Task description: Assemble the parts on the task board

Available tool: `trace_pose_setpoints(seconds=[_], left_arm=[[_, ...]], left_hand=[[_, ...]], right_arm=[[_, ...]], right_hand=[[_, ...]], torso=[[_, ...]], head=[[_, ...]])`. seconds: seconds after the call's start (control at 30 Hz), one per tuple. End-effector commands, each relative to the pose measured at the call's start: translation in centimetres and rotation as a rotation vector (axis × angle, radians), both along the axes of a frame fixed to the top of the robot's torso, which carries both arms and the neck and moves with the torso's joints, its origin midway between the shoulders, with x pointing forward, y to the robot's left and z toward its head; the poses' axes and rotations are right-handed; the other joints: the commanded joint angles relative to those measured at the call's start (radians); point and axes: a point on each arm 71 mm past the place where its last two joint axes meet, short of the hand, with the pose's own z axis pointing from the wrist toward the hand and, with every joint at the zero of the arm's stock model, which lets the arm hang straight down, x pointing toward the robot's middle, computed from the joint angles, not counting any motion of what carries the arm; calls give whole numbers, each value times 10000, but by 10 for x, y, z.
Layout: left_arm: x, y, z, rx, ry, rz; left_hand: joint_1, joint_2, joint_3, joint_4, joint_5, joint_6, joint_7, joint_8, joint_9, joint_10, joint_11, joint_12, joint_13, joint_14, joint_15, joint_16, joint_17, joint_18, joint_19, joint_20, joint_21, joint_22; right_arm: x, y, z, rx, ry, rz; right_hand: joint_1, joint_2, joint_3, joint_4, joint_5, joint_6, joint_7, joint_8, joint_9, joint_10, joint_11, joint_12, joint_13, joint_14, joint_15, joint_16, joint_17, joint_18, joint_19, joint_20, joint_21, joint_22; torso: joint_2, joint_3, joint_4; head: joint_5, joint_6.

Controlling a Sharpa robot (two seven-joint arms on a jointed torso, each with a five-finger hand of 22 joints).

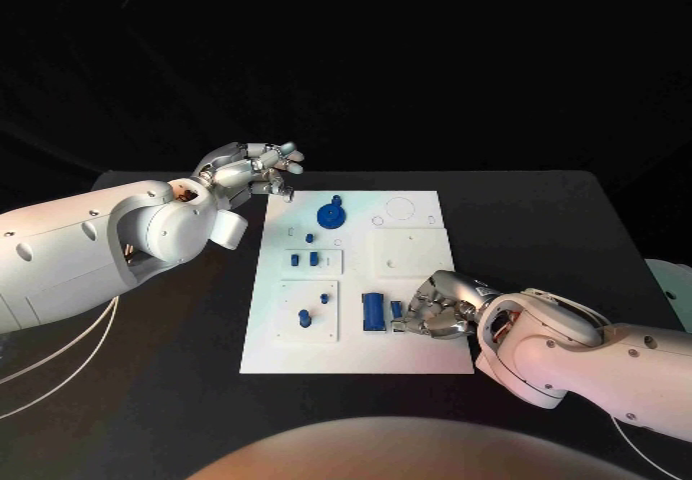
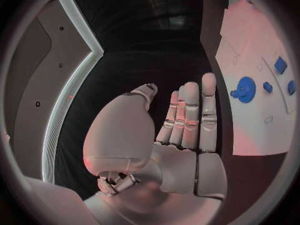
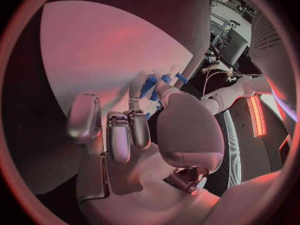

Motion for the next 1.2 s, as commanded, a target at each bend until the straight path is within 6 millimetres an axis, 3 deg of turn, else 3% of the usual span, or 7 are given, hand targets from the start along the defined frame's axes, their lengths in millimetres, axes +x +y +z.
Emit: trace_pose_setpoints(seconds=[0.03,0.73,0.9,0.97,1.03,1.13,1.2], left_arm=[[0,-3,1,-92,-27,-169],[0,-2,1,-92,-51,-133],[0,-1,-1,-124,-80,-47],[0,0,-2,-175,-106,33],[-1,1,-4,-259,-154,174],[-1,3,-7,-400,-284,441],[-1,4,-8,-470,-369,594]], left_hand=[[27,97,-35,7,-34,-78,-15,32,9,-60,-27,41,2,-59,-18,55,-13,92,61,3,-35,-5],[17,135,-37,16,-33,-87,-15,40,6,-72,-26,51,1,-63,-17,61,-21,92,66,3,-46,-4],[18,133,-39,14,-33,-89,-15,40,6,-73,-26,52,1,-64,-17,62,-22,92,66,4,-48,-4],[19,130,-42,11,-34,-90,-16,41,5,-74,-26,54,1,-65,-17,62,-23,92,67,4,-49,-4],[26,119,-48,3,-36,-94,-16,43,5,-75,-27,57,1,-68,-16,61,-26,92,66,4,-53,-4],[63,90,-61,-27,-36,-100,-21,53,3,-48,-34,83,5,-97,-17,51,-38,91,55,5,-73,-6],[97,86,-60,-44,-34,-98,-26,64,4,-13,-42,105,8,-115,-20,43,-48,92,46,4,-88,-8]], right_arm=[[1,0,-2,-72,-64,80],[4,-1,4,604,-547,92],[8,-4,16,1654,-905,70],[14,-7,21,2482,-963,44],[27,-12,26,3424,-1080,-127],[49,-22,29,4516,-1206,-628],[58,-26,29,4942,-1216,-873]], right_hand=[[0,109,-74,4,-10,69,-15,-41,-13,456,74,43,1659,1042,77,62,2635,-10,39,11,30,1508],[-10,3,-245,-9,-29,48,-14,-64,-16,423,70,-34,1605,1042,70,62,2635,-2,28,5,-20,1497],[72,-51,-334,-8,-26,-146,49,-163,-36,313,120,-246,1456,1012,103,11,2501,48,-62,23,-359,1418],[132,-82,-389,-9,-21,-293,103,-225,-43,212,168,-431,1326,996,139,-17,2429,74,-119,48,-556,1372],[730,72,-192,-41,16,-761,296,-383,-35,-363,341,-1438,611,792,289,-373,1626,285,-528,177,-1987,1021],[1249,128,58,-135,109,-1076,405,-430,17,-871,443,-2241,16,623,378,-705,1030,474,-923,280,-3282,664],[1414,120,181,-167,166,-1264,485,-456,43,-1324,516,-2928,-489,445,439,-1011,509,605,-1243,337,-4269,385]], torso=[[-5,-1,-7],[-25,-5,-17],[-70,-27,-33],[-123,-55,-53],[-222,-98,-88],[-358,-160,-143],[-406,-179,-161]], head=[[6,-9],[13,27],[-18,128],[-32,150],[-45,251],[-28,375],[-40,418]])
